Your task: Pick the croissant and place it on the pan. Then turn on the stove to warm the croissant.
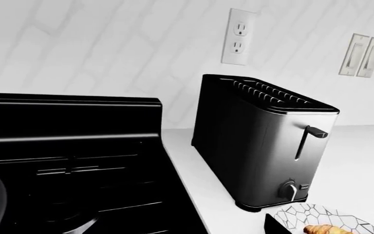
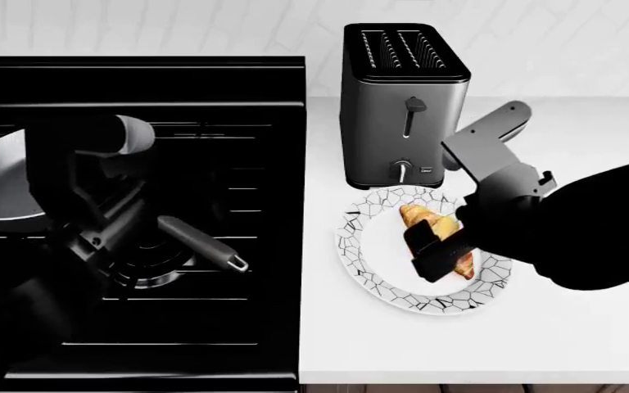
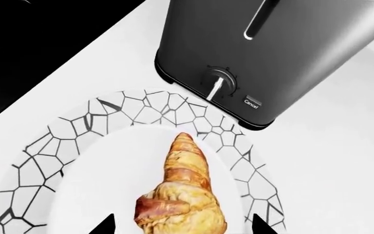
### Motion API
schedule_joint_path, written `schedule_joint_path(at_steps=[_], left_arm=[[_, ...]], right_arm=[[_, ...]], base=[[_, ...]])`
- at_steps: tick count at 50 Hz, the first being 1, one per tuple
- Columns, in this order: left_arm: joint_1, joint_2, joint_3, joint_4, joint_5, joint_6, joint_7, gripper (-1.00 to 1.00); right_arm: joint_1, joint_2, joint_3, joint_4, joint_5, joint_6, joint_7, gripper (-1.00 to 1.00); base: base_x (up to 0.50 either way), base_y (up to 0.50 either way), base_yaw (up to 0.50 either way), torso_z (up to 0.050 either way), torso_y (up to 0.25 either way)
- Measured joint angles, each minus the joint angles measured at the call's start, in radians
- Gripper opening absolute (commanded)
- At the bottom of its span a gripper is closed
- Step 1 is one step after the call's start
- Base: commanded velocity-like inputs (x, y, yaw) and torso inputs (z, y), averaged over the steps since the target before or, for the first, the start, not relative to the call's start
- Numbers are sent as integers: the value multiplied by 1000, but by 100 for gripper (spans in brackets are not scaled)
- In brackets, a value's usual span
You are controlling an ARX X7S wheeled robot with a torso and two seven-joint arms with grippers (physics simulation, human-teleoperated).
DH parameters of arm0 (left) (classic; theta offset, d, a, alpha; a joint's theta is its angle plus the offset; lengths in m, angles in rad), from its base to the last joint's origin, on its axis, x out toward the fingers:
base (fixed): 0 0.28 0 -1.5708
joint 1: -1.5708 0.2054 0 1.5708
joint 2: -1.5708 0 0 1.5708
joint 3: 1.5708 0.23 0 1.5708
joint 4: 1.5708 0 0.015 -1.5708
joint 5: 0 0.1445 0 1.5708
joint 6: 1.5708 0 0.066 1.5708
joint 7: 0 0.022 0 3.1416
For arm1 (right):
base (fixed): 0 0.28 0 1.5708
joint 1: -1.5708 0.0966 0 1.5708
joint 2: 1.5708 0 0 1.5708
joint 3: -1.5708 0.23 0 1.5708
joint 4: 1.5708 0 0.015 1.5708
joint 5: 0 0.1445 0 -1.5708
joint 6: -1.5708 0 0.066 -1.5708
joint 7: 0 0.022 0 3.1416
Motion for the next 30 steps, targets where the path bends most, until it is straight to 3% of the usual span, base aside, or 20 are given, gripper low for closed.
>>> schedule_joint_path(at_steps=[30], left_arm=[[4, -4, 14, -20, 6, 27, 11, 100]], right_arm=[[1, -9, -84, 58, -88, -45, -87, 100]], base=[[0, 0, 0, 0, 0]])
